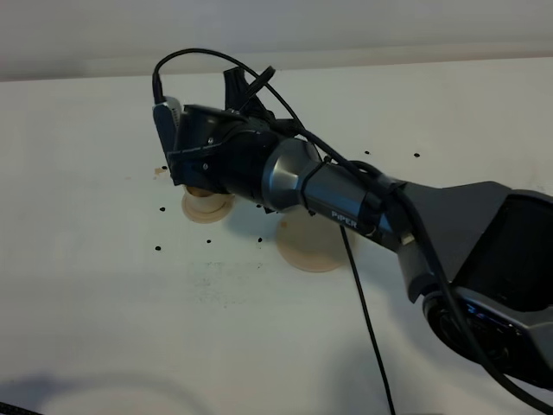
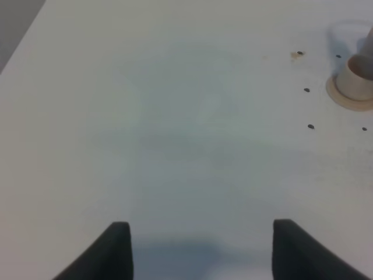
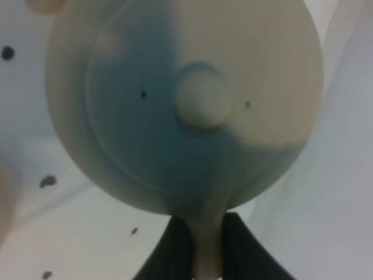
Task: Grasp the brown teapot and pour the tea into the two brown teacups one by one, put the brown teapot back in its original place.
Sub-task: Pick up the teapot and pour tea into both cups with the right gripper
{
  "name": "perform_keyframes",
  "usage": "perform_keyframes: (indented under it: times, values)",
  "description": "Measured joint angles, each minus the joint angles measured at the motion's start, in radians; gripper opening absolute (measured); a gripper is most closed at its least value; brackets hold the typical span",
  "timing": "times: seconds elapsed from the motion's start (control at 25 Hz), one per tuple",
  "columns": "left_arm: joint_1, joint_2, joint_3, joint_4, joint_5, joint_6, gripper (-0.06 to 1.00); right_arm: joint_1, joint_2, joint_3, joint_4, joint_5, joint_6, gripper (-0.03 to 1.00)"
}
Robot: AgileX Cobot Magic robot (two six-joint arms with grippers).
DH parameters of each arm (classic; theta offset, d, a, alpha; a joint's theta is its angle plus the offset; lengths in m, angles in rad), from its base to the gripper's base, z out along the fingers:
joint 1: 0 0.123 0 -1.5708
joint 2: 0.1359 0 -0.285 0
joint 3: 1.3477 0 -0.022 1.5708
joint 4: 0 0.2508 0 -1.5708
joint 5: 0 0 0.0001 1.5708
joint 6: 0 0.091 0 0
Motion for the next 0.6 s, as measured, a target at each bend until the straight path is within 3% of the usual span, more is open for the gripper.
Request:
perform_keyframes:
  times: [0.6]
  values:
    - [0.0,0.0,0.0,0.0,0.0,0.0,0.5,0.011,0.029,0.0,-0.112,0.01,-0.079,0.1]
